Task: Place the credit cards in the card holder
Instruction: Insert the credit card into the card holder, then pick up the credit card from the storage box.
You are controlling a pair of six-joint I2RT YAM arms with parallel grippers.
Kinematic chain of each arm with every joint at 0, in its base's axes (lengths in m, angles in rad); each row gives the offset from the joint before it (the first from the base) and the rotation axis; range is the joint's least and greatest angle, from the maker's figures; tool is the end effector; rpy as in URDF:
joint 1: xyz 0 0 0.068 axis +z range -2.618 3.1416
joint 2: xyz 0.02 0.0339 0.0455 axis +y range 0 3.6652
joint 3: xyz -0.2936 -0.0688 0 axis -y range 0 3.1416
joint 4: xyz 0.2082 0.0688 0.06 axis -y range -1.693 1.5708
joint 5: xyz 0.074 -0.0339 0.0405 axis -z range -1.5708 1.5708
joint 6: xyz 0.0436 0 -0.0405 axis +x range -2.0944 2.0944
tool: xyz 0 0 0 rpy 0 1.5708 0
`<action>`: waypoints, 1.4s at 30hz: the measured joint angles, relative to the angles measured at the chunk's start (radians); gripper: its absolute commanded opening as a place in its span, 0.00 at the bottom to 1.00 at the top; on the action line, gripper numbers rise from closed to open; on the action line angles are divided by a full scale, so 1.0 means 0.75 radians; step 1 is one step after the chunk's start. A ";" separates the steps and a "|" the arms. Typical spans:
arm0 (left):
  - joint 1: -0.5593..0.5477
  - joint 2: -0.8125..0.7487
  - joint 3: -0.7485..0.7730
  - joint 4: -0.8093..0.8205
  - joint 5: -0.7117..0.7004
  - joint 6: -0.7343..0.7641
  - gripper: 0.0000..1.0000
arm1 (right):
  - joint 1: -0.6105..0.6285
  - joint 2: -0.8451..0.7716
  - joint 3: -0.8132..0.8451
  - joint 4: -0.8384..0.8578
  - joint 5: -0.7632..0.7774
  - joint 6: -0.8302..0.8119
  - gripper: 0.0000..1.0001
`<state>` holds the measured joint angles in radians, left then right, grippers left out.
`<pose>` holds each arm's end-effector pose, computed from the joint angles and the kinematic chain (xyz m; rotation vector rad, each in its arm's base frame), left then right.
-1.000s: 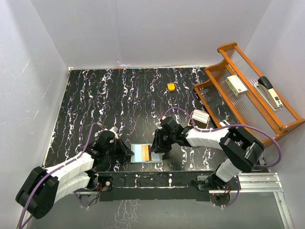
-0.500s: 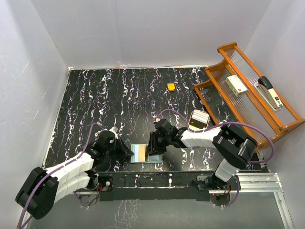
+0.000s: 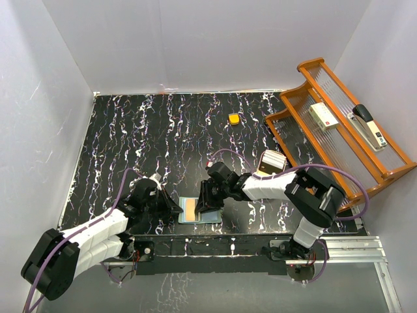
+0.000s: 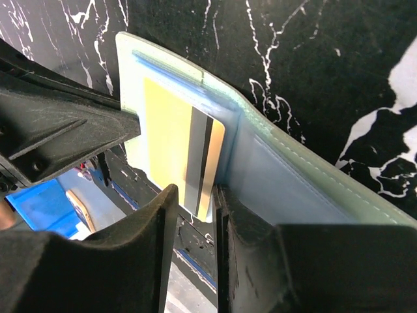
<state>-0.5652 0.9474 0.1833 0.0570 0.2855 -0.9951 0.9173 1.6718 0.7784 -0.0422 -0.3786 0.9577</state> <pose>0.1019 -0.0792 0.1759 -0.3727 2.4858 -1.0692 0.1664 0.2439 0.1888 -0.1225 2.8664 1.0834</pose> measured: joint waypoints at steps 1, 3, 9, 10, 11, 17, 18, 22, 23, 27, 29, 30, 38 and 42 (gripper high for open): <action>0.000 -0.001 0.000 0.001 0.001 0.001 0.00 | 0.000 0.003 0.006 -0.006 -0.003 -0.012 0.28; 0.000 0.000 0.000 0.001 0.002 0.001 0.00 | 0.002 0.005 0.023 -0.021 -0.007 -0.039 0.29; 0.000 0.000 0.000 0.001 0.006 0.001 0.00 | 0.005 0.006 0.060 -0.073 -0.004 -0.113 0.33; 0.000 -0.001 0.000 -0.001 0.009 0.001 0.00 | 0.005 0.006 0.066 -0.095 0.004 -0.130 0.33; 0.000 -0.001 0.000 -0.002 0.010 0.001 0.00 | 0.005 0.004 0.076 -0.122 0.016 -0.148 0.34; 0.000 -0.012 0.000 -0.017 0.011 0.011 0.00 | -0.018 -0.079 0.154 -0.333 0.099 -0.273 0.35; 0.000 -0.012 0.001 -0.017 0.011 0.012 0.00 | -0.032 -0.117 0.171 -0.382 0.112 -0.312 0.35; 0.000 -0.012 0.002 -0.019 0.012 0.016 0.00 | -0.133 -0.196 0.198 -0.482 0.151 -0.409 0.35; 0.000 -0.012 0.003 -0.021 0.012 0.018 0.00 | -0.158 -0.217 0.208 -0.512 0.167 -0.440 0.34; 0.000 -0.022 0.003 -0.036 0.013 0.025 0.00 | -0.233 -0.286 0.298 -0.660 0.333 -0.588 0.35; 0.000 -0.026 0.003 -0.039 0.013 0.027 0.00 | -0.240 -0.316 0.348 -0.720 0.445 -0.676 0.35; 0.000 -0.026 0.003 -0.039 0.013 0.029 0.00 | -0.240 -0.331 0.368 -0.746 0.505 -0.721 0.35; 0.000 0.014 0.004 0.003 0.030 0.027 0.00 | -0.255 -0.375 0.417 -0.911 0.893 -1.062 0.40; 0.000 0.065 0.014 0.038 0.055 0.026 0.00 | -0.314 -0.375 0.415 -0.935 1.000 -1.196 0.44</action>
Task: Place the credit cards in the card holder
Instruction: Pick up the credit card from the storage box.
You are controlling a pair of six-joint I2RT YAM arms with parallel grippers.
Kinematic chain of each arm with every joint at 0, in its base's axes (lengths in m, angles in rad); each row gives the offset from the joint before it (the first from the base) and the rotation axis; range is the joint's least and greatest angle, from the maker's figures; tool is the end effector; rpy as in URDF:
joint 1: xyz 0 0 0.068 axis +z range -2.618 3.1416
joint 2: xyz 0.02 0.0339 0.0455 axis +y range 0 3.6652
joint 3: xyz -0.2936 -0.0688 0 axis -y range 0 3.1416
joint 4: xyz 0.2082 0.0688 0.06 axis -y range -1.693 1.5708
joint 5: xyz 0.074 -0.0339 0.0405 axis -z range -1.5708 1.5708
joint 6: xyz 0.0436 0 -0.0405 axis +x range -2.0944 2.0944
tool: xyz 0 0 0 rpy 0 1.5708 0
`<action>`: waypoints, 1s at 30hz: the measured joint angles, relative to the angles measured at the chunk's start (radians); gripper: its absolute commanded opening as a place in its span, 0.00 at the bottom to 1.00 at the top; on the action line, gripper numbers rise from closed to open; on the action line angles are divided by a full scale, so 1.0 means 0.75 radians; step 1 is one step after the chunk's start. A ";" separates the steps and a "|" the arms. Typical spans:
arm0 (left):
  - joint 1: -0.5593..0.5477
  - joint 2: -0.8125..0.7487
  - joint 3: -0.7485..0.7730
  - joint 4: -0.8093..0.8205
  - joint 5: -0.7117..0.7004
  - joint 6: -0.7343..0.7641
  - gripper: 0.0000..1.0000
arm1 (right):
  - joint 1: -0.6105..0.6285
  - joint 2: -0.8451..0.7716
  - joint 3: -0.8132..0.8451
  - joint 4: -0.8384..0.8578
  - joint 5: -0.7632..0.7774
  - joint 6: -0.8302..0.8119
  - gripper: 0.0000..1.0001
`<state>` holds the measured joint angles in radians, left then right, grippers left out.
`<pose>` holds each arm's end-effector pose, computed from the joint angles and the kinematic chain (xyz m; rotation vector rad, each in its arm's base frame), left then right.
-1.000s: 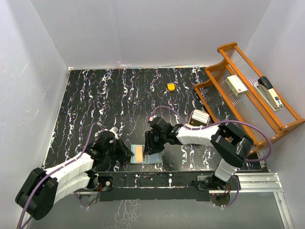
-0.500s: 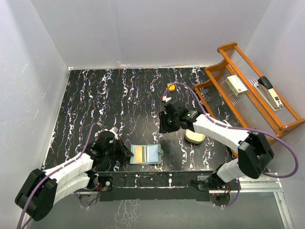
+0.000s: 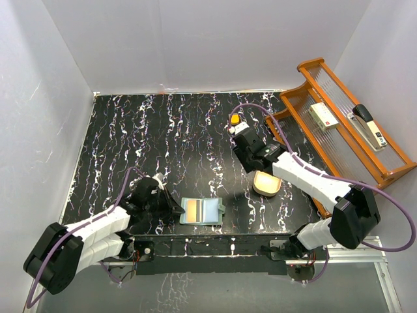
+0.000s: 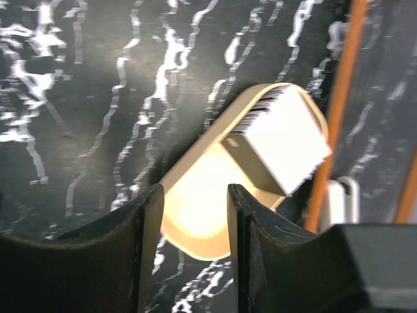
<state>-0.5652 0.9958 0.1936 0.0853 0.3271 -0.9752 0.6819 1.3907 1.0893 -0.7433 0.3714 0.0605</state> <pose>0.1066 -0.0842 0.1762 -0.3283 2.5097 -1.0984 0.1975 0.1400 0.2987 -0.6479 2.4340 -0.1947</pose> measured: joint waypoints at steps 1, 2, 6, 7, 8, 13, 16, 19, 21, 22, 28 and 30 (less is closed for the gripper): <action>0.000 0.010 0.004 0.005 0.006 0.003 0.00 | -0.019 0.000 0.000 -0.001 0.024 -0.035 0.48; 0.000 0.017 0.007 0.008 0.010 0.005 0.00 | -0.037 0.000 0.000 0.001 0.044 -0.068 0.51; 0.000 0.021 0.009 0.011 0.014 0.014 0.00 | -0.108 0.012 -0.002 0.012 0.082 -0.199 0.52; 0.000 0.021 0.009 0.012 0.015 0.014 0.00 | -0.123 0.023 -0.002 0.014 0.088 -0.226 0.52; 0.000 0.021 0.009 0.014 0.016 0.014 0.00 | -0.135 0.036 -0.003 0.015 0.092 -0.251 0.52; 0.000 0.032 0.009 0.018 0.026 0.021 0.00 | -0.194 0.091 -0.041 0.041 0.091 -0.355 0.53; 0.000 0.034 0.011 0.016 0.034 0.030 0.00 | -0.225 0.133 -0.056 0.057 0.092 -0.415 0.53; 0.000 0.026 0.011 0.011 0.034 0.033 0.00 | -0.249 0.168 -0.057 0.084 0.096 -0.469 0.54; 0.000 0.014 0.011 -0.002 0.033 0.035 0.00 | -0.259 0.190 -0.060 0.109 0.101 -0.500 0.54; 0.000 0.007 0.011 -0.010 0.033 0.036 0.00 | -0.262 0.201 -0.066 0.125 0.106 -0.514 0.54; 0.000 -0.028 0.011 -0.055 0.030 0.044 0.00 | -0.268 0.251 -0.128 0.202 0.154 -0.585 0.55; 0.000 -0.034 0.011 -0.061 0.029 0.044 0.00 | -0.271 0.255 -0.153 0.245 0.176 -0.608 0.55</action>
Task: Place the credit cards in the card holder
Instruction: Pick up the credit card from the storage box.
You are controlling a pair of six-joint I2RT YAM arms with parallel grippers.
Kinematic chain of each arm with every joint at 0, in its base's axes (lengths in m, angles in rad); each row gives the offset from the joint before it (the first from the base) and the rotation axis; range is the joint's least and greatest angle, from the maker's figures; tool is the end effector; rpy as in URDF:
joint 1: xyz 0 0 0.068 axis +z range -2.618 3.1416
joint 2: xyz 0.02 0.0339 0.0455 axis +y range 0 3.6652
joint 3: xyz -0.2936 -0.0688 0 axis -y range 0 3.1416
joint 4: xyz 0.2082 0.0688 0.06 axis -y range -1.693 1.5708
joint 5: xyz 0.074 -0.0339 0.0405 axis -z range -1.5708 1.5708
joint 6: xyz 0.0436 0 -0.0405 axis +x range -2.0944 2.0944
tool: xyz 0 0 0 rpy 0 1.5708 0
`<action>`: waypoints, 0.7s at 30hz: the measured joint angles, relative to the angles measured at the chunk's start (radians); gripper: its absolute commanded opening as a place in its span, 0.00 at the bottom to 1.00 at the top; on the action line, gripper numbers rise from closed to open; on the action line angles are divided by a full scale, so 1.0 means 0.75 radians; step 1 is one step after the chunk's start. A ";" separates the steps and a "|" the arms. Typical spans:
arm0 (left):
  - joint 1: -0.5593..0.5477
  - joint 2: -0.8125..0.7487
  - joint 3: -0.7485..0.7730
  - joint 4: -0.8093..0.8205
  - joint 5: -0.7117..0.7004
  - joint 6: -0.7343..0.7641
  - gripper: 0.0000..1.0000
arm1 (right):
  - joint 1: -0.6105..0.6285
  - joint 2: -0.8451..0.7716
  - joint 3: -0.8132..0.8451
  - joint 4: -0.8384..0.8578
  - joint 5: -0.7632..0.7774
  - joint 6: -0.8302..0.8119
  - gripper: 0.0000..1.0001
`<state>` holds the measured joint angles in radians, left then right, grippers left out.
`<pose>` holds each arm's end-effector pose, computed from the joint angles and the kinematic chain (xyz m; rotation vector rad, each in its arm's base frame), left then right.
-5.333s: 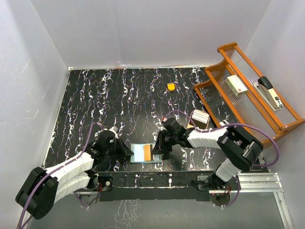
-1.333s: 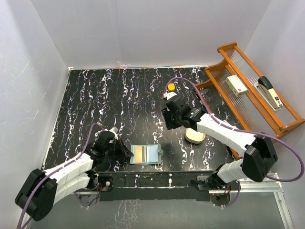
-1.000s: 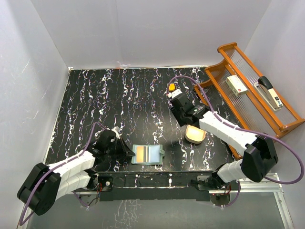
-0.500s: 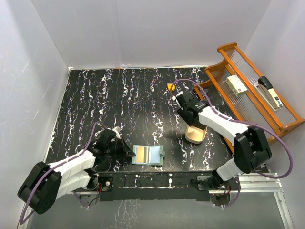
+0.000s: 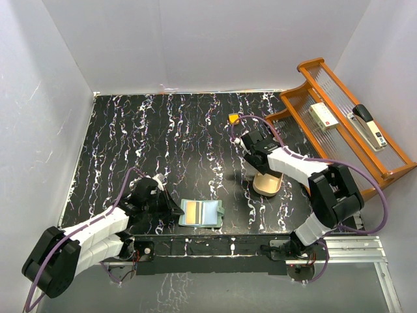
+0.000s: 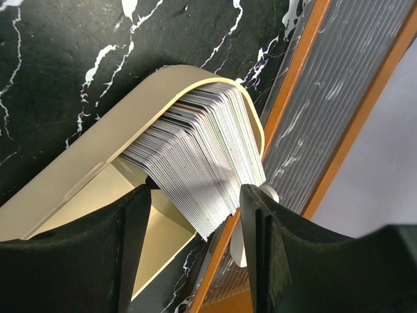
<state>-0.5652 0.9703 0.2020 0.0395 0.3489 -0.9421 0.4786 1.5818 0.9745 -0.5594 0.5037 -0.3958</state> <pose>0.1029 -0.0829 0.1776 -0.2782 2.5255 -1.1016 0.2516 0.1068 0.2344 -0.9940 2.4562 -0.6578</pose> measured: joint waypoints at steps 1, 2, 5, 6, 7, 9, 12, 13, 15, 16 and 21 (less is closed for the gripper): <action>0.000 -0.002 0.000 -0.002 -0.001 0.000 0.00 | -0.003 0.001 -0.012 0.021 0.009 -0.009 0.54; 0.000 -0.003 0.000 -0.004 -0.001 0.000 0.00 | -0.004 0.003 -0.018 0.031 0.020 -0.021 0.54; 0.000 -0.005 0.000 -0.007 -0.002 -0.001 0.00 | -0.010 0.010 -0.031 0.075 0.044 -0.043 0.52; 0.000 -0.005 0.000 -0.008 -0.003 -0.001 0.00 | -0.014 0.012 -0.031 0.085 0.049 -0.049 0.52; 0.000 -0.005 0.000 -0.008 -0.003 -0.001 0.00 | -0.019 0.013 -0.032 0.094 0.055 -0.057 0.51; 0.000 -0.005 -0.001 -0.007 -0.003 -0.003 0.00 | -0.030 0.013 -0.031 0.109 0.066 -0.065 0.50; 0.000 -0.005 -0.001 -0.007 -0.004 -0.006 0.00 | -0.039 0.013 -0.031 0.124 0.070 -0.068 0.48; 0.000 -0.005 -0.001 -0.007 -0.004 -0.006 0.00 | -0.040 0.012 -0.031 0.125 0.071 -0.068 0.47; 0.000 -0.006 -0.002 -0.007 -0.004 -0.007 0.00 | -0.040 0.011 -0.031 0.125 0.069 -0.068 0.45; 0.000 -0.007 -0.002 -0.008 -0.005 -0.007 0.00 | -0.040 0.010 -0.031 0.124 0.068 -0.068 0.44; 0.000 -0.025 -0.008 -0.014 -0.010 -0.006 0.00 | -0.040 -0.007 -0.031 0.124 0.061 -0.068 0.42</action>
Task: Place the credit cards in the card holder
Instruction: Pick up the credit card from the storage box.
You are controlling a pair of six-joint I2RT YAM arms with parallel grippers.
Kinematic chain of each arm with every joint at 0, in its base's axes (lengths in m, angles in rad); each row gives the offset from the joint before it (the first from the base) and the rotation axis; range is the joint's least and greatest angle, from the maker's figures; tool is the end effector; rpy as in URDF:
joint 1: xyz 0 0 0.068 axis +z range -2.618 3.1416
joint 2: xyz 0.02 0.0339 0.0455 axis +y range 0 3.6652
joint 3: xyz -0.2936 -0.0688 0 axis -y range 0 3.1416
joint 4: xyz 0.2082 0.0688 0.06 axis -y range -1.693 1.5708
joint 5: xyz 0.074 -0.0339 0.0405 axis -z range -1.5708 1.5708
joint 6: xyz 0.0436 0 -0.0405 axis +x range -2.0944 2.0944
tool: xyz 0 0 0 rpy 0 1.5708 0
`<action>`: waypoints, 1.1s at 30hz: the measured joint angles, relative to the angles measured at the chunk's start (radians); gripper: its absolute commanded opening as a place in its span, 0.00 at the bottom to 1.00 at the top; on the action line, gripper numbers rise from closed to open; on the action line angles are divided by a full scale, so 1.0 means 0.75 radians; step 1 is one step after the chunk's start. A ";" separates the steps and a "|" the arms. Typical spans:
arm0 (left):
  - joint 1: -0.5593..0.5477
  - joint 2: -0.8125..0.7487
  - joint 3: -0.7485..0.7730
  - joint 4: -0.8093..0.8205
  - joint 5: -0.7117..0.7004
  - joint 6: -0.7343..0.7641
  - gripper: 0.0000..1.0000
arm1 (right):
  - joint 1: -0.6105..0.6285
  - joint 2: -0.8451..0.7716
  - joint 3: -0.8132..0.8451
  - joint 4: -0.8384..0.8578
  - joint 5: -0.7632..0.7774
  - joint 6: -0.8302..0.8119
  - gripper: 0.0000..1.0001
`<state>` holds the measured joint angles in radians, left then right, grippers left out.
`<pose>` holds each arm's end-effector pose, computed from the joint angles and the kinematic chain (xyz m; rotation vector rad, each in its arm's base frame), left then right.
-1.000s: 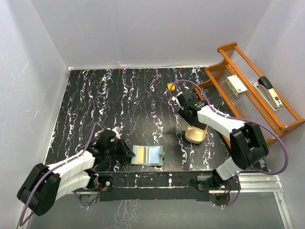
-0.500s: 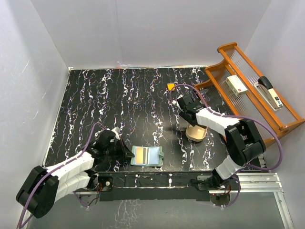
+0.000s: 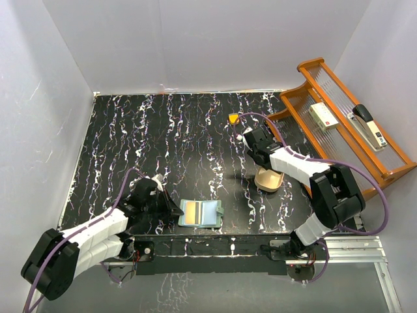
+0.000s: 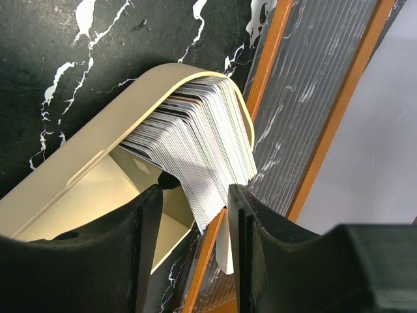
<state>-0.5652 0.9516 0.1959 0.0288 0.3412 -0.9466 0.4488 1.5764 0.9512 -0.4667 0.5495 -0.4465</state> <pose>0.1005 -0.0810 0.1770 -0.2875 2.5215 -1.0963 0.2593 0.0996 0.2352 -0.9546 2.3974 -0.7249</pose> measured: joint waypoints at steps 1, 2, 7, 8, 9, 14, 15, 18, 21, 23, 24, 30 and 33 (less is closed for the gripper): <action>0.000 -0.005 -0.003 -0.001 -0.001 0.000 0.00 | 0.000 -0.005 0.000 0.000 0.000 -0.001 0.41; 0.000 -0.011 -0.005 -0.001 -0.002 -0.001 0.00 | 0.000 -0.009 0.000 -0.001 0.000 0.000 0.41; 0.000 -0.021 -0.013 0.000 -0.005 -0.007 0.00 | 0.000 -0.024 0.000 -0.002 0.001 -0.001 0.38; 0.000 -0.021 -0.015 0.001 -0.005 -0.008 0.00 | 0.000 -0.024 0.000 -0.002 0.001 -0.001 0.36; 0.000 -0.022 -0.016 0.001 -0.004 -0.009 0.00 | 0.000 -0.025 0.000 -0.002 -0.003 -0.001 0.36; 0.000 -0.042 -0.024 0.001 -0.006 -0.011 0.00 | -0.001 -0.025 0.000 -0.006 -0.024 -0.001 0.32; 0.000 -0.048 -0.027 -0.001 -0.007 -0.012 0.00 | -0.001 -0.025 0.000 -0.006 -0.027 0.000 0.31; 0.000 -0.063 -0.035 -0.003 -0.010 -0.013 0.00 | -0.001 -0.025 0.001 -0.009 -0.035 0.000 0.27; 0.000 -0.067 -0.036 -0.006 -0.013 -0.015 0.00 | 0.000 -0.025 0.001 -0.012 -0.046 0.003 0.21; 0.000 -0.067 -0.036 -0.007 -0.015 -0.016 0.00 | 0.000 -0.025 0.001 -0.017 -0.056 0.004 0.15; 0.000 -0.067 -0.036 -0.007 -0.015 -0.017 0.00 | 0.000 -0.025 0.001 -0.020 -0.059 0.003 0.12; 0.000 -0.087 -0.036 -0.019 -0.021 -0.027 0.00 | 0.000 -0.026 0.030 -0.080 -0.089 0.015 0.02; 0.000 -0.112 -0.036 -0.037 -0.026 -0.027 0.00 | -0.001 -0.039 0.054 -0.123 -0.122 0.040 0.00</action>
<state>-0.5652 0.8677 0.1688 0.0013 0.3214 -0.9672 0.4484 1.5475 0.9920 -0.5591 0.4580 -0.4168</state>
